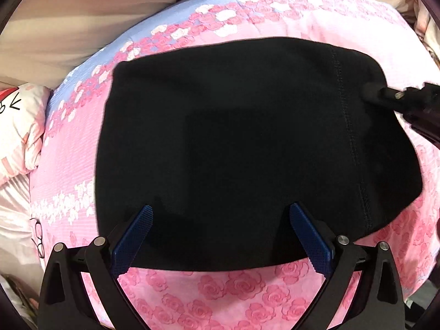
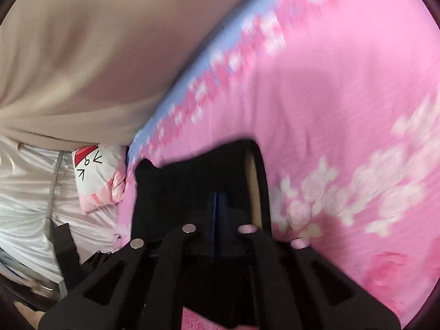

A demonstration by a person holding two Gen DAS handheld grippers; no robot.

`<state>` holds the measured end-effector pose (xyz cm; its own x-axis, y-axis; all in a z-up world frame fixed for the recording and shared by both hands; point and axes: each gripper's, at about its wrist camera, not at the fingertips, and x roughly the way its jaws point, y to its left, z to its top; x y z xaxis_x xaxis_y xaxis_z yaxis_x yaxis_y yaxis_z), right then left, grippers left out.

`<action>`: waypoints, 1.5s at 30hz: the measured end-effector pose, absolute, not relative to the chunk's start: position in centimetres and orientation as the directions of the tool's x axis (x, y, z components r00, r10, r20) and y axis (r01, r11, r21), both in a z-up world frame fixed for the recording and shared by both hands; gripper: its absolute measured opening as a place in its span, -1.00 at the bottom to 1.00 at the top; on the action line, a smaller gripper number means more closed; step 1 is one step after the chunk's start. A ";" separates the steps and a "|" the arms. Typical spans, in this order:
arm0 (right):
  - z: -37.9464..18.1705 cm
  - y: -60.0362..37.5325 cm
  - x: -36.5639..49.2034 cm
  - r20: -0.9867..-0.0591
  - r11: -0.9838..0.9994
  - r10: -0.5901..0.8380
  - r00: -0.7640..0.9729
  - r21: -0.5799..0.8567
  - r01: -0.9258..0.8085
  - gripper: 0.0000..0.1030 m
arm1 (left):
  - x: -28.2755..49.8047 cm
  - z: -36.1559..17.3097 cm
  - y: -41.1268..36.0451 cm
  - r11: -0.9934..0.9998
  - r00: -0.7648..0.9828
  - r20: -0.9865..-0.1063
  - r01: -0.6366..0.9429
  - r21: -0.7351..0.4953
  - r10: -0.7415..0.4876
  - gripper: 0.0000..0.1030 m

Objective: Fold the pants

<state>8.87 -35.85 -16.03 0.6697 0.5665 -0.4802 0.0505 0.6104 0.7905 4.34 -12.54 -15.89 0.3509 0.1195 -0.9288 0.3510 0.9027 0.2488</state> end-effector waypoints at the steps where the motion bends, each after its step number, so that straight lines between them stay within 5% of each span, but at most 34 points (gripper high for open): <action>1: -14.7 -35.4 8.7 -0.454 0.611 0.583 0.673 0.791 0.004 -0.89 | 4.2 -15.5 -12.1 0.903 0.362 -0.924 0.345 0.256 0.124 0.90; 4: -11.3 -30.1 10.9 -0.411 0.592 0.707 0.575 0.789 -0.164 -0.88 | 3.9 -14.6 -10.0 0.921 0.373 -0.920 0.308 0.241 0.116 0.90; 7: -12.4 -24.2 15.5 -0.499 0.628 0.744 0.444 0.749 -0.211 -0.88 | 4.4 -15.1 -7.3 0.944 0.343 -0.931 0.249 0.216 0.123 0.90; 10: -14.5 -23.3 19.9 -0.606 0.718 0.654 0.454 0.686 -0.118 -0.95 | 5.1 -16.3 -5.1 0.955 0.307 -0.942 0.209 0.209 0.138 0.90; 12: -14.4 -25.8 20.4 -0.582 0.686 0.613 0.534 0.728 0.007 -0.87 | 5.5 -16.9 -4.1 0.965 0.292 -0.949 0.195 0.177 0.115 0.90; 15: -11.0 -24.2 19.0 -0.519 0.668 0.674 0.526 0.733 -0.132 -0.87 | 5.9 -16.9 -4.2 0.965 0.301 -0.948 0.202 0.168 0.102 0.90; 18: -11.9 -18.4 20.0 -0.593 0.691 0.717 0.366 0.673 -0.263 -0.89 | 5.6 -16.9 -4.3 0.963 0.324 -0.941 0.210 0.171 0.096 0.90; 22: -14.3 -22.6 23.4 -0.631 0.723 0.597 0.495 0.691 0.010 -0.87 | 5.6 -16.6 -4.2 0.961 0.326 -0.942 0.229 0.156 0.076 0.90; 27: -9.7 -27.2 16.2 -0.517 0.697 0.567 0.641 0.716 -0.038 -0.86 | 6.1 -14.5 -2.6 0.964 0.355 -0.934 0.236 0.125 0.034 0.90; 31: -12.3 -29.3 11.6 -0.574 0.729 0.529 0.625 0.685 0.011 -0.86 | 9.2 -12.1 -0.2 0.977 0.407 -0.913 0.199 0.077 -0.011 0.90; 33: -15.7 -32.4 11.3 -0.631 0.715 0.448 0.633 0.678 0.170 -0.93 | 12.0 -12.2 -0.2 0.978 0.431 -0.902 0.187 0.097 0.007 0.90; 35: -15.9 -35.0 9.8 -0.589 0.631 0.424 0.688 0.737 0.242 -0.85 | 14.2 -13.5 -0.8 0.969 0.448 -0.891 0.181 0.169 0.071 0.90; 40: -13.8 -32.6 8.3 -0.540 0.676 0.498 0.679 0.732 0.087 -0.87 | 16.1 -15.1 0.3 0.963 0.441 -0.893 0.189 0.193 0.092 0.90; 42: -16.9 -32.3 8.5 -0.631 0.726 0.461 0.624 0.673 0.145 -1.00 | 15.5 -15.0 0.1 0.958 0.453 -0.885 0.190 0.214 0.108 0.90; 45: -16.6 -34.6 5.6 -0.606 0.667 0.395 0.690 0.706 0.238 -0.88 | 14.1 -14.5 -0.6 0.955 0.451 -0.883 0.180 0.234 0.131 0.90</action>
